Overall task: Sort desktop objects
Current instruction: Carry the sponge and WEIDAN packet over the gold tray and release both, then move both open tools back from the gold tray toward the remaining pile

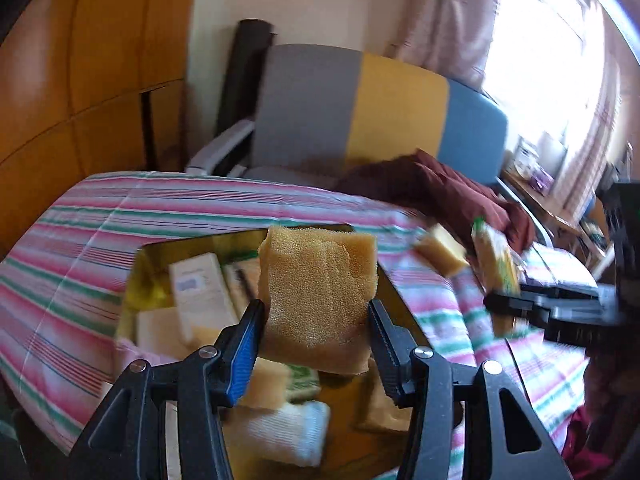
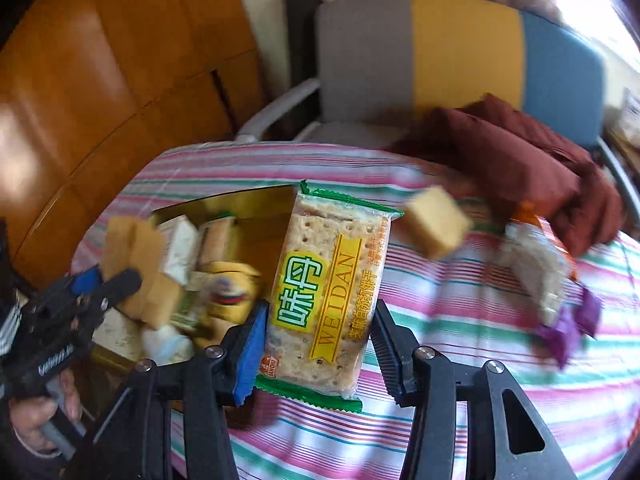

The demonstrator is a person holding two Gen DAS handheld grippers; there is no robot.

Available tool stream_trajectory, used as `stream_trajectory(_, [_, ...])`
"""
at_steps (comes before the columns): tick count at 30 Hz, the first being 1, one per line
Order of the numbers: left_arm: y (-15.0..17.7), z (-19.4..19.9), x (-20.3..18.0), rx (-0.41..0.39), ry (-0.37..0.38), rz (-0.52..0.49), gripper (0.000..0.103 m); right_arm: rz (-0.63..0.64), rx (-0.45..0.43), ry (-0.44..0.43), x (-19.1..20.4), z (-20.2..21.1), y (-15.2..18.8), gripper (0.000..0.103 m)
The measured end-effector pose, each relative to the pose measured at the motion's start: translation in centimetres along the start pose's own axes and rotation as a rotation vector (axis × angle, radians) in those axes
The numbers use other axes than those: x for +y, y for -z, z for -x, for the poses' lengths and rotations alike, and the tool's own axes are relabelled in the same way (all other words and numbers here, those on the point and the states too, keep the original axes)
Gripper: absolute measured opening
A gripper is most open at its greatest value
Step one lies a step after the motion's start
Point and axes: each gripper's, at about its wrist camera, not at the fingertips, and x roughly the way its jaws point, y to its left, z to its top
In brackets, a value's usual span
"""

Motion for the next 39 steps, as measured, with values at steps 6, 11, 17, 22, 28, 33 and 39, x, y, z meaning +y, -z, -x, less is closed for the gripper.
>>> stream_trajectory(6, [-0.9,-0.5,3.4,0.000,-0.043,0.059,0.052,0.062,0.043,-0.068,4.9,-3.8,-0.7,0.051])
stream_trajectory(11, [-0.9,-1.4,4.7,0.019,-0.065,0.081,0.052,0.076,0.068,-0.095,6.6,-6.4,-1.3,0.051])
stream_trajectory(17, [-0.9,-2.7,4.8,0.037,-0.075,0.081,0.052,0.065,0.085,-0.123,7.7,-8.5,-2.3,0.051])
stream_trajectory(22, [-0.9,-4.1,4.9,0.061,-0.092,0.083,0.053,0.054,0.094,-0.136,8.1,-9.6,-2.6,0.053])
stream_trajectory(28, [-0.4,-4.5,5.0,0.075,-0.116,0.089,0.056,0.018,0.078,-0.154,7.9,-9.8,-2.8,0.063])
stream_trajectory(33, [0.0,-4.6,5.2,0.093,-0.128,0.096,0.062,0.013,0.071,-0.155,7.6,-9.2,-2.5,0.063])
stream_trajectory(39, [0.0,-4.2,4.9,0.092,-0.133,0.084,0.064,0.008,0.057,-0.147,6.9,-7.7,-1.6,0.063])
